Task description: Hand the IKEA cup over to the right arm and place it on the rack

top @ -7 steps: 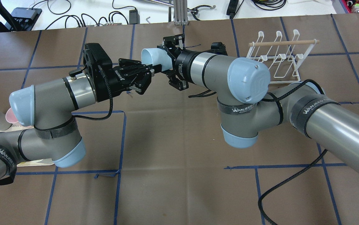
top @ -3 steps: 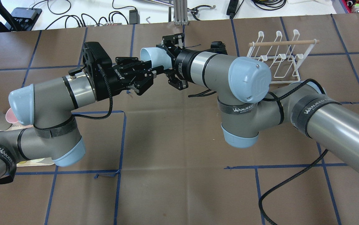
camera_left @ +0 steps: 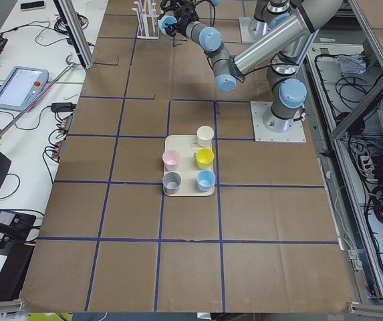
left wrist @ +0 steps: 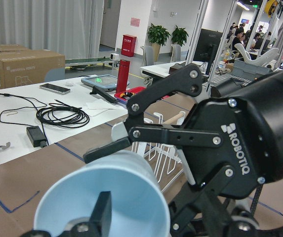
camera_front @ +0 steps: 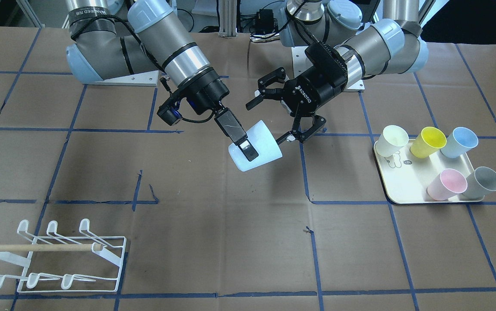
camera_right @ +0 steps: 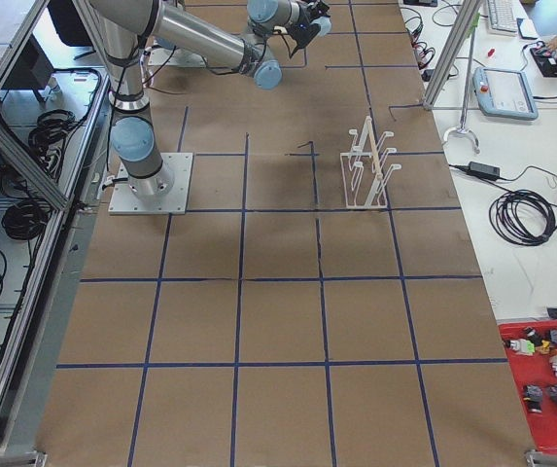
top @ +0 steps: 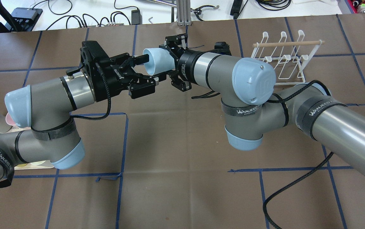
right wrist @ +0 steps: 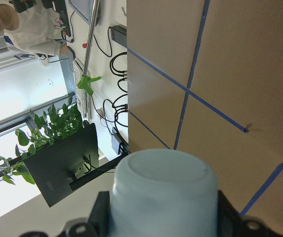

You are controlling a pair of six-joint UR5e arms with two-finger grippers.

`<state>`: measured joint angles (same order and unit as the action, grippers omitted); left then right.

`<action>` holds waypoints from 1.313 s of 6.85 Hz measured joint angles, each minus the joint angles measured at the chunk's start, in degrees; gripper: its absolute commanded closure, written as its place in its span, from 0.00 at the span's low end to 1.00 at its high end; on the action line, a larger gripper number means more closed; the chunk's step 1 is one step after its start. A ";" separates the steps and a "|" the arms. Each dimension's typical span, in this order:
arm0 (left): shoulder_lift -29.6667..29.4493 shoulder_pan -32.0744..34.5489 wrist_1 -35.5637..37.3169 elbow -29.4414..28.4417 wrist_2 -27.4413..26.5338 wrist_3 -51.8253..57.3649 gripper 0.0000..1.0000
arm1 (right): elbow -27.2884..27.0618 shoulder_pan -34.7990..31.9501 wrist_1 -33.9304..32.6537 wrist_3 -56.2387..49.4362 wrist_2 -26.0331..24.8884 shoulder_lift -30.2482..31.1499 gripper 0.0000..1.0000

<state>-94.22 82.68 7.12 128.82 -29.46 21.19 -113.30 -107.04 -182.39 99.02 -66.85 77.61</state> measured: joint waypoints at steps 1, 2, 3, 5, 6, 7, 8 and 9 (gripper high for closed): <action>0.35 -1.53 -0.02 0.07 0.06 -0.06 0.01 | 0.60 0.42 -0.09 -0.17 -0.26 -0.45 0.75; 0.58 -3.83 -0.08 0.05 0.09 -0.07 0.02 | 1.36 1.90 -0.38 -0.44 -0.33 -0.99 0.75; 0.55 -6.43 -0.40 -0.18 -0.28 -0.05 0.01 | 2.00 4.72 -1.00 -1.91 -0.27 -1.50 0.77; 0.37 -8.98 -5.23 -1.99 -9.28 -1.13 0.01 | 3.31 9.52 -1.75 -13.99 -0.56 -2.60 0.80; 0.01 -8.41 -9.64 -4.44 -17.67 -3.62 0.01 | 3.85 11.32 -2.06 -24.62 -2.83 -3.66 0.80; -0.45 -6.50 -16.26 -7.89 -25.30 -6.83 0.01 | 4.18 13.13 -2.70 -37.88 -7.69 -4.43 0.80; -0.68 -3.13 -25.92 -12.34 -34.76 -9.74 0.01 | 4.34 15.18 -3.63 -52.02 -11.92 -4.84 0.80; -0.70 0.63 -38.09 -17.33 -45.19 -11.87 0.01 | 4.41 17.57 -5.63 -64.07 -13.65 -5.25 0.80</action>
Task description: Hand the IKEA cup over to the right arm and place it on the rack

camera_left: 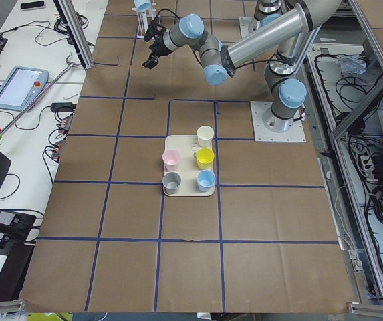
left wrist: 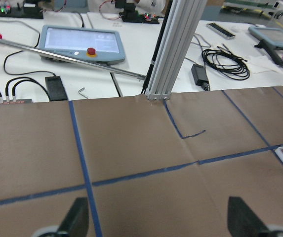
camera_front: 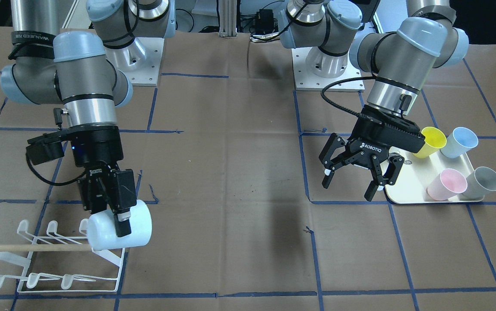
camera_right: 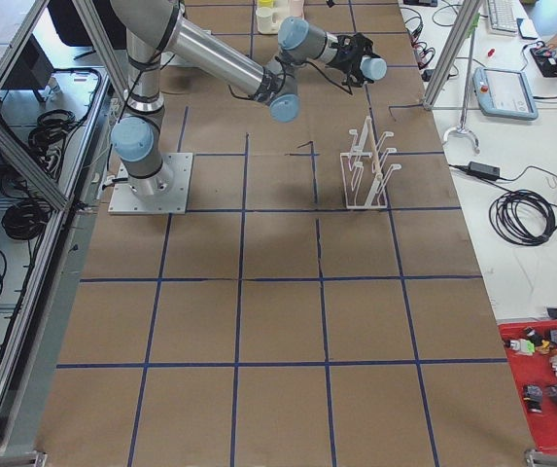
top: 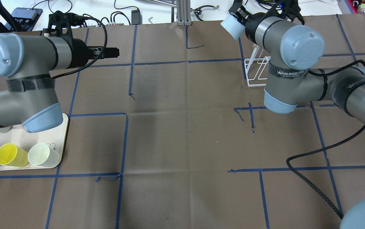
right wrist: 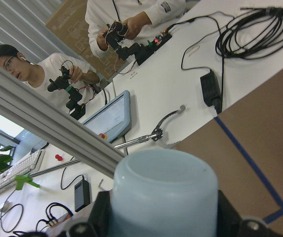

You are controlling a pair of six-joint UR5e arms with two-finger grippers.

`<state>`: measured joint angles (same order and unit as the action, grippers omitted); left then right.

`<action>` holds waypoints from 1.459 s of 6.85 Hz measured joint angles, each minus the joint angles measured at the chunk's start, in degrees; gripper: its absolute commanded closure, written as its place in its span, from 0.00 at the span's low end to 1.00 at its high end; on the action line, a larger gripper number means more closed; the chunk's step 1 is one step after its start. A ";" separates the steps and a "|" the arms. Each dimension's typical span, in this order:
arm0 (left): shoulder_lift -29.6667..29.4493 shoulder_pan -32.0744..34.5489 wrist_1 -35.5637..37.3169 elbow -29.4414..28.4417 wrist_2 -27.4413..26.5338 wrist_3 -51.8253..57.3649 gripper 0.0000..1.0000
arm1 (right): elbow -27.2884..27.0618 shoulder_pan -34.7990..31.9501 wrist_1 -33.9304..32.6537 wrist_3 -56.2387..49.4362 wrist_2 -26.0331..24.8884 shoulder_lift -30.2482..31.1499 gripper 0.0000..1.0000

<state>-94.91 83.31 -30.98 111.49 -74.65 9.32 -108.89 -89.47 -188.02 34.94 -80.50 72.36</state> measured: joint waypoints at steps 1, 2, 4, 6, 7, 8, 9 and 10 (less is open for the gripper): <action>0.32 2.89 -14.66 -5.65 -8.78 -2.29 0.01 | 0.40 2.36 -3.77 -10.67 -0.57 -1.38 0.79; 1.00 4.28 -29.12 -11.10 -13.36 -4.93 0.01 | 1.33 3.89 -8.18 -19.21 -0.75 -4.09 0.79; 3.12 4.95 -52.54 -19.92 -15.35 -9.34 0.01 | 2.69 5.49 -13.48 -29.76 -0.78 -8.44 0.79; 5.42 4.97 -60.13 -21.82 -14.91 -11.73 0.01 | 2.90 7.41 -14.61 -34.23 -0.23 -11.18 0.79; 5.97 4.78 -60.85 -21.50 -14.87 -11.81 0.01 | 2.94 7.78 -15.36 -34.72 -0.13 -12.45 0.79; 6.44 4.04 -61.34 -20.67 -15.02 -11.57 0.01 | 3.05 7.87 -16.34 -34.85 -0.15 -13.34 0.79; 7.70 1.83 -61.57 -18.27 -15.36 -9.73 0.01 | 3.19 7.89 -16.75 -34.86 -0.17 -13.94 0.79; 10.26 -2.52 -61.54 -13.98 -15.66 -5.23 0.01 | 3.35 7.90 -16.90 -34.86 -0.18 -14.36 0.79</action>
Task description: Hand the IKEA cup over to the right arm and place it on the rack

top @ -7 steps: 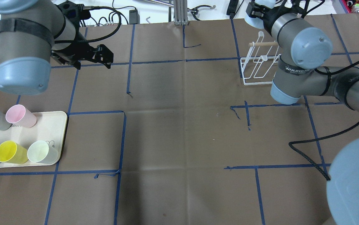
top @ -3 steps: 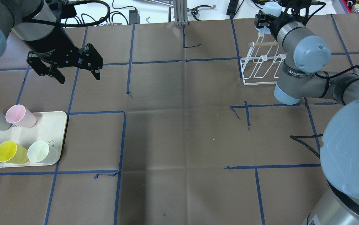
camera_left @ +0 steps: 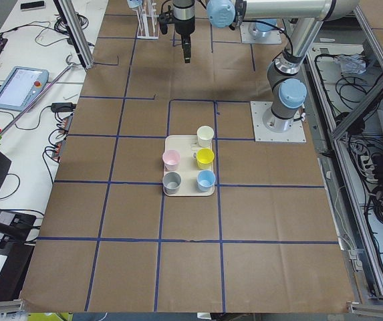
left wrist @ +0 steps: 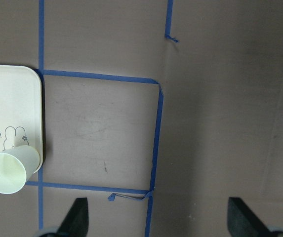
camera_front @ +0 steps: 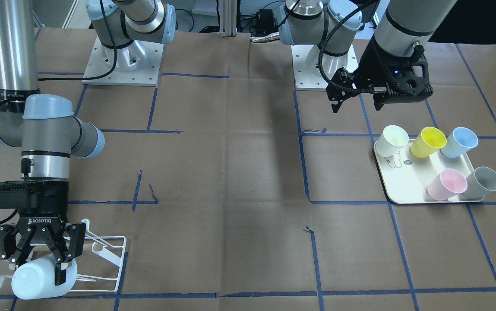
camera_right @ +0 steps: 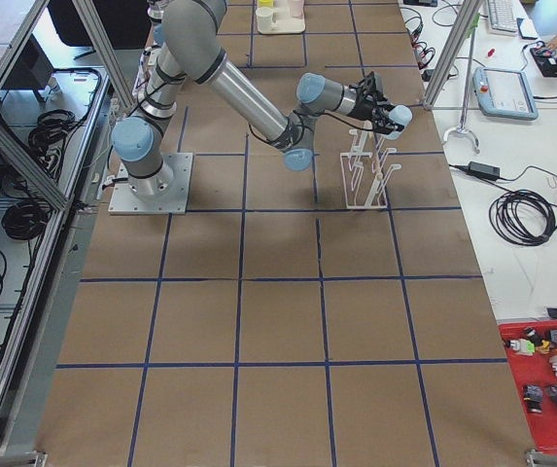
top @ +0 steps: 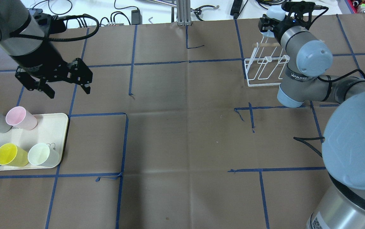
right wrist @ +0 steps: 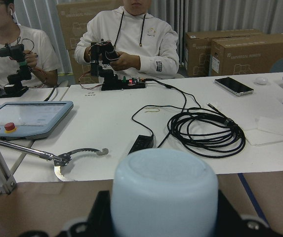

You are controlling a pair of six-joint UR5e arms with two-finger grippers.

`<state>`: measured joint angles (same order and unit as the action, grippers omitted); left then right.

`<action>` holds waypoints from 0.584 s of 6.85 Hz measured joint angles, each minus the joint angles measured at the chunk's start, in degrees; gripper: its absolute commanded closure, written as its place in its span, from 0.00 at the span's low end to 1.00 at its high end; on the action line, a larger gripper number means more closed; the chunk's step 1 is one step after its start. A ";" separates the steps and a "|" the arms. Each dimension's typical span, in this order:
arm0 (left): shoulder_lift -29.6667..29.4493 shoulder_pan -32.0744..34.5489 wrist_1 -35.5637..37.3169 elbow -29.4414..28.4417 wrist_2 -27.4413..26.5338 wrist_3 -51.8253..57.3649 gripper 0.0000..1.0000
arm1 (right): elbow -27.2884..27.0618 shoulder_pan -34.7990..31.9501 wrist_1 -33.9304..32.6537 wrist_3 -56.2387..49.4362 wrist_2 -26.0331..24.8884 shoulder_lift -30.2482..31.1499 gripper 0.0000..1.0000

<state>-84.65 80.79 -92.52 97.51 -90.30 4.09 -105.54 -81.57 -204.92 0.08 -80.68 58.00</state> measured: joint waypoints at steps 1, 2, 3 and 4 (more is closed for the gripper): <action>3.21 -5.38 0.16 4.90 -0.71 5.82 0.01 | 0.20 -0.01 -0.08 0.02 0.00 -0.34 0.79; 6.68 -11.25 0.52 9.75 -2.22 12.09 0.01 | 0.19 -0.08 -0.13 0.06 0.00 -0.69 0.79; 9.40 -16.59 1.43 13.60 -3.39 17.72 0.01 | -0.08 -0.13 -0.39 0.11 -0.02 -0.87 0.76; 10.66 -20.41 3.20 16.08 -3.87 22.18 0.01 | -0.54 -0.19 -0.81 0.19 -0.04 -0.92 0.55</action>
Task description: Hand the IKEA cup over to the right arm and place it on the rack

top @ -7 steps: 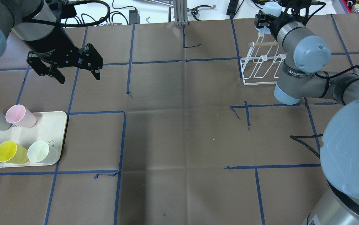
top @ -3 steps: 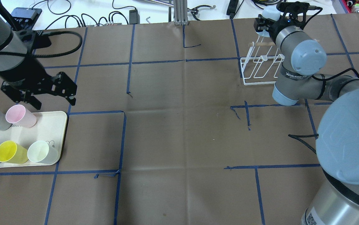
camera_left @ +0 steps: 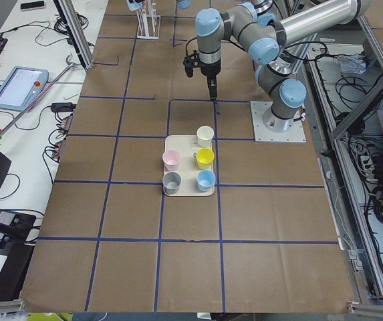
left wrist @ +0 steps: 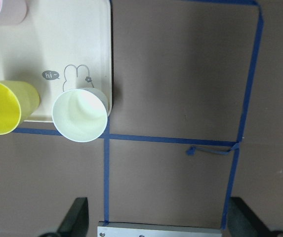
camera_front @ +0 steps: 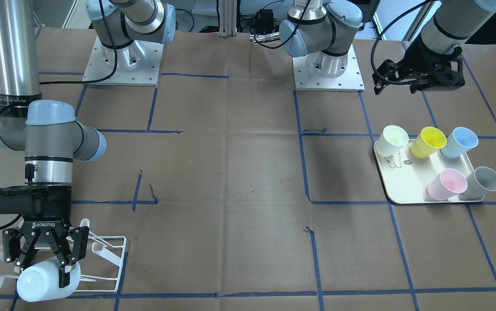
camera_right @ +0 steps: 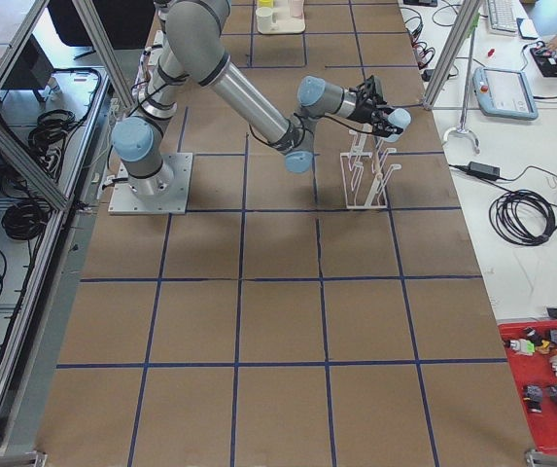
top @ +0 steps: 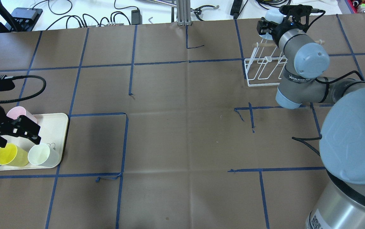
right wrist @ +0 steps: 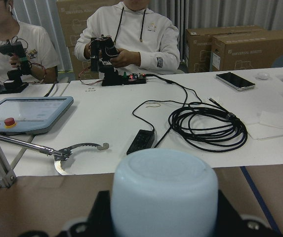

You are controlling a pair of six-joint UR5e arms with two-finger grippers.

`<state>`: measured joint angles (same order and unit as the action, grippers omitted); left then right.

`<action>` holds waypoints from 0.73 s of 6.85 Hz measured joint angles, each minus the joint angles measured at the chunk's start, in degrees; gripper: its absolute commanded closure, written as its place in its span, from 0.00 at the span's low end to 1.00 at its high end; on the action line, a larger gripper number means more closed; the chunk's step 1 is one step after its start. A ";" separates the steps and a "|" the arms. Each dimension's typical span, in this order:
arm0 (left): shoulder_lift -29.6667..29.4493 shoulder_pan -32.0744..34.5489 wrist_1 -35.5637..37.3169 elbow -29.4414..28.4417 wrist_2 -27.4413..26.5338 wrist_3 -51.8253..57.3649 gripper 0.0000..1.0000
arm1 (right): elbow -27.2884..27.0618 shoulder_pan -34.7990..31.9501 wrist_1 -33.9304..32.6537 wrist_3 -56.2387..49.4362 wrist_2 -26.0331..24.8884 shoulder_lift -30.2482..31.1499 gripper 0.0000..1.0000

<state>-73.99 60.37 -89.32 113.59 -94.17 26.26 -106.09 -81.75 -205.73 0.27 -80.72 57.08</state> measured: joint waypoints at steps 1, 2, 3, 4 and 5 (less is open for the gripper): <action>-0.09 -2.07 1.97 1.40 -0.13 2.71 0.01 | -0.65 -0.08 -0.19 0.15 0.00 -0.02 0.17; -1.24 -2.88 3.84 2.22 -0.12 3.78 0.01 | -1.20 -0.15 -0.25 0.36 0.02 -0.03 0.00; -3.32 -3.14 7.32 3.59 -0.08 4.18 0.01 | -1.46 -0.24 -0.21 0.63 0.00 -0.03 0.00; -5.77 -3.21 13.03 6.15 0.03 4.31 0.01 | -1.46 -0.29 -0.03 0.79 -0.13 -0.04 0.00; -7.56 -3.23 18.89 9.17 0.24 4.33 0.01 | -1.36 -0.32 0.15 0.78 -0.19 -0.01 0.00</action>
<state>-81.55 57.15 -70.42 122.76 -93.93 30.59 -107.45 -82.07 -205.58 1.05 -80.91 57.07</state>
